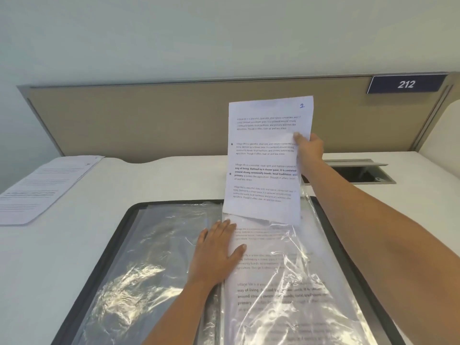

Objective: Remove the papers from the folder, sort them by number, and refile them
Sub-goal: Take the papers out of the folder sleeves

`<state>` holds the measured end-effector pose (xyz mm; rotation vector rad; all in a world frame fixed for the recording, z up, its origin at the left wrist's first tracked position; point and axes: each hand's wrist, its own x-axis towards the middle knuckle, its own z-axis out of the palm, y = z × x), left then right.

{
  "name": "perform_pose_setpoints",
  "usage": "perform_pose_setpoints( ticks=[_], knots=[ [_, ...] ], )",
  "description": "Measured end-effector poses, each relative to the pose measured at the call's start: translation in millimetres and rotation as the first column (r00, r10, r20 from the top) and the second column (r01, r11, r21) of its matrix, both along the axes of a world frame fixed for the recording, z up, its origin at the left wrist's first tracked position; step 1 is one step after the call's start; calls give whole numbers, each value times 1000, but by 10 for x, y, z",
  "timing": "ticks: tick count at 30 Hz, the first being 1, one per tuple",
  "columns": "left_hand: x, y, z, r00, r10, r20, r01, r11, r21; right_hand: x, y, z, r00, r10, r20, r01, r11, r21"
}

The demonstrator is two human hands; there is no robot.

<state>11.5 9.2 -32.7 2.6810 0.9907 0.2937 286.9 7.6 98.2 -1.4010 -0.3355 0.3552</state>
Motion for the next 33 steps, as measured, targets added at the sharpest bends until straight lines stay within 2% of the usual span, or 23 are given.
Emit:
perform_pose_setpoints(
  ticks=[7, 14, 19, 23, 26, 30, 32, 33],
  knots=[
    [0, -2, 4, 1000, 4, -14, -4, 1000, 12, -65, 41, 200, 999, 32, -36, -24, 976, 215],
    [-7, 0, 3, 1000, -4, 19, 4, 1000, -4, -175, 15, 355, 991, 121, -51, -84, 883, 462],
    [-18, 23, 13, 979, 24, 201, -7, 996, -84, -224, -58, 438, 977, 182, -108, -90, 820, 565],
    [-47, 12, 35, 931, 45, 362, 6, 990, -140, -276, -174, 494, 952, 261, -160, -110, 778, 619],
    [-86, 26, 42, 862, 114, 494, -17, 980, -197, -304, -268, 509, 937, 300, -177, -124, 763, 634],
    [-198, 73, 121, 786, 193, 588, -70, 972, -225, -322, -389, 518, 926, 322, -196, -132, 764, 631],
    [-272, 89, 207, 719, 286, 634, -93, 943, -321, -343, -454, 508, 923, 330, -200, -141, 771, 621],
    [-309, 106, 265, 675, 367, 640, -85, 901, -426, -362, -484, 495, 921, 335, -198, -155, 783, 602]
  ],
)
